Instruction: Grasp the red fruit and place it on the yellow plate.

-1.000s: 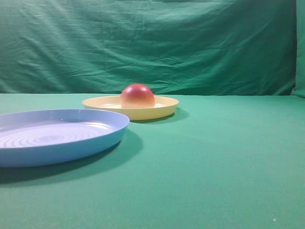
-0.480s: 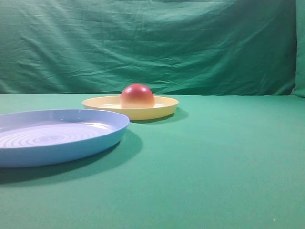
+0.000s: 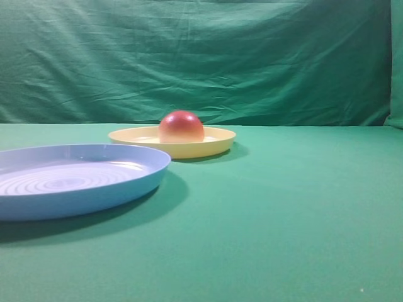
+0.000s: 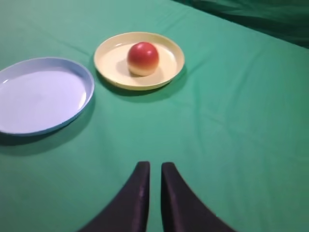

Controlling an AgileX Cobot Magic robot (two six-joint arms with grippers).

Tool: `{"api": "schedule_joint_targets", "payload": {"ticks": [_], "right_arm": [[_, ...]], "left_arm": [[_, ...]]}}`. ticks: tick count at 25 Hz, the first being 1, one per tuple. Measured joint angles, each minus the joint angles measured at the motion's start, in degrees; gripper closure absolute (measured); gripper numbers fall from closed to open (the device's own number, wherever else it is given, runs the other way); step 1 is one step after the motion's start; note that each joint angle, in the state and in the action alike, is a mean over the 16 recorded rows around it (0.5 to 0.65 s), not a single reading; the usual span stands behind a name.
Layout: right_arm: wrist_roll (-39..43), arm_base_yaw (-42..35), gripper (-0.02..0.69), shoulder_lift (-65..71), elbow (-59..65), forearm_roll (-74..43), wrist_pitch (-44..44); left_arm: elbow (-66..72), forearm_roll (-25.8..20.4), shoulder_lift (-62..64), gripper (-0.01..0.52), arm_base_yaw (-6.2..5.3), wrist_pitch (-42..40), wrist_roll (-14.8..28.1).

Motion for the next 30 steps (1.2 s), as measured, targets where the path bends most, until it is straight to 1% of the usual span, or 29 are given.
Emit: {"api": "schedule_joint_targets", "payload": {"ticks": [5,8,14,21,30], "right_arm": [[0.0,-8.9,0.606,-6.1,7.1,0.8,-4.0],[0.0,-13.5,0.606,-10.0,10.8,1.1,-5.0],[0.0,-20.0,0.606,-15.9,15.9,1.7,-6.3],[-0.8,-23.5,0.606,-19.1,18.4,2.1,-6.9],[-2.4,-24.3,0.606,-19.5,18.6,2.3,-6.9]], "left_arm": [[0.0,0.0,0.0,0.357,0.00,0.0,0.0],[0.0,0.0,0.0,0.357,0.00,0.0,0.0],[0.0,0.0,0.0,0.357,0.00,0.0,0.0],[0.0,0.0,0.0,0.357,0.00,0.0,0.0],[0.0,0.0,0.0,0.357,0.00,0.0,0.0]]}}
